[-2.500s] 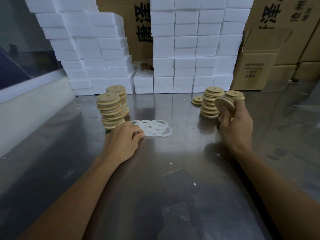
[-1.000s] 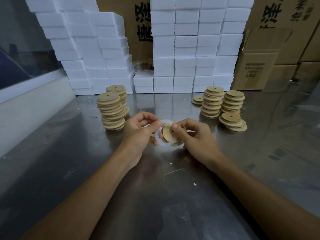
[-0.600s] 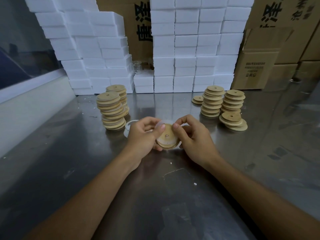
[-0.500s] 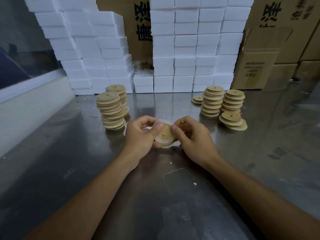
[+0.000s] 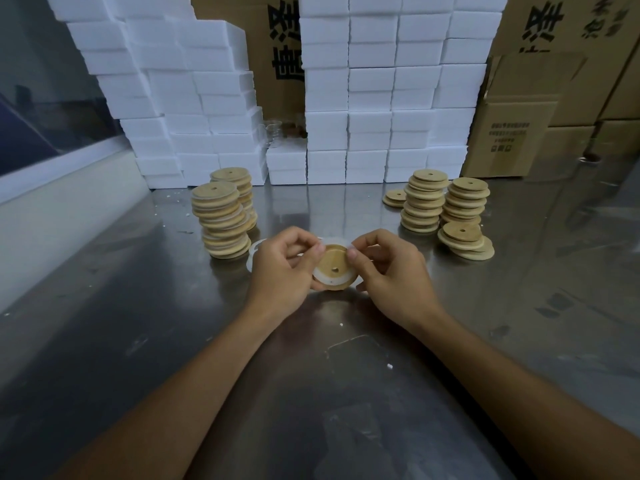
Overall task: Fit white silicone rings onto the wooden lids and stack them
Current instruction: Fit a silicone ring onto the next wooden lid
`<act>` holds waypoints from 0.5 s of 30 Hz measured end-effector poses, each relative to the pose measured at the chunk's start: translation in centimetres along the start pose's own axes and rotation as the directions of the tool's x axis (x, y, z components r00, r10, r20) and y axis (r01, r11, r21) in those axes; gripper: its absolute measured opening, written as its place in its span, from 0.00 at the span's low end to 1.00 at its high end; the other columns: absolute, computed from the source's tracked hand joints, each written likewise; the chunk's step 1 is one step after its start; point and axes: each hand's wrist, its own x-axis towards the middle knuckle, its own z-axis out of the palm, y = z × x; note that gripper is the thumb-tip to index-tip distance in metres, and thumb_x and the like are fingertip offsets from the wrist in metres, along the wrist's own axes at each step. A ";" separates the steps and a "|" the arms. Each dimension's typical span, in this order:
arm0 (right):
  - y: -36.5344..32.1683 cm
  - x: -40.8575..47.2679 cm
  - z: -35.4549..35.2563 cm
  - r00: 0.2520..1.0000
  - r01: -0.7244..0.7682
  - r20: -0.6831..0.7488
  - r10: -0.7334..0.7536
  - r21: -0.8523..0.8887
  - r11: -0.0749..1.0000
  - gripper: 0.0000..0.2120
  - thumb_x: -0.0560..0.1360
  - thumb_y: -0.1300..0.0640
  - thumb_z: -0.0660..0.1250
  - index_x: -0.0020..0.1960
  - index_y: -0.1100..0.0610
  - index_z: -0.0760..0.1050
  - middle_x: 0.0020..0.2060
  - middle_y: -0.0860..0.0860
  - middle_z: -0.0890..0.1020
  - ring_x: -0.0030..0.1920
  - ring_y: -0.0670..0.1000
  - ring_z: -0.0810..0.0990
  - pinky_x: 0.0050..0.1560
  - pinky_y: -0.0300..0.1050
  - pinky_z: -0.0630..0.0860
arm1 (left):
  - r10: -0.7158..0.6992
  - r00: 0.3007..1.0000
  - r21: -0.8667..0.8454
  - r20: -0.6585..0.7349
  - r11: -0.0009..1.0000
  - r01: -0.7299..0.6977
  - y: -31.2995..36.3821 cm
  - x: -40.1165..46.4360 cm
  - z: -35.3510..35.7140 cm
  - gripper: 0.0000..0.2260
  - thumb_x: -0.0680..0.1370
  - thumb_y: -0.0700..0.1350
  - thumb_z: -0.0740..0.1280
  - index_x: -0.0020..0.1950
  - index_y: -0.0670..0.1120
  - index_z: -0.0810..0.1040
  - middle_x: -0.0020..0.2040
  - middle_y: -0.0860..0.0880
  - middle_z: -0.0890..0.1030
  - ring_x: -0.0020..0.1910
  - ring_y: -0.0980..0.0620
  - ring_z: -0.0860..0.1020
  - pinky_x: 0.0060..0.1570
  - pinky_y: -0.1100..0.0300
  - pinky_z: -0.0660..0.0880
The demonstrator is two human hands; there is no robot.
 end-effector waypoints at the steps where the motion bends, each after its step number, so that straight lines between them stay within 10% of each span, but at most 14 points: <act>1: -0.1 0.0 0.0 1.000 -0.008 0.002 0.008 0.011 1.000 0.02 0.77 0.57 0.70 0.47 0.53 0.78 0.39 0.46 0.86 0.41 0.46 0.85 0.42 0.50 0.83 | 0.002 1.000 0.007 -0.001 1.000 -0.002 0.0 0.0 0.0 0.08 0.77 0.37 0.70 0.41 0.49 0.79 0.36 0.52 0.84 0.35 0.51 0.84 0.27 0.60 0.79; 15: -0.5 0.2 -0.3 0.978 -0.208 0.063 0.199 0.202 0.957 0.06 0.76 0.65 0.70 0.41 0.60 0.77 0.33 0.50 0.85 0.38 0.48 0.86 0.36 0.40 0.81 | -0.028 0.997 0.098 -0.078 0.995 0.035 -0.3 0.1 0.0 0.07 0.77 0.35 0.69 0.40 0.43 0.79 0.37 0.47 0.84 0.32 0.56 0.82 0.34 0.62 0.78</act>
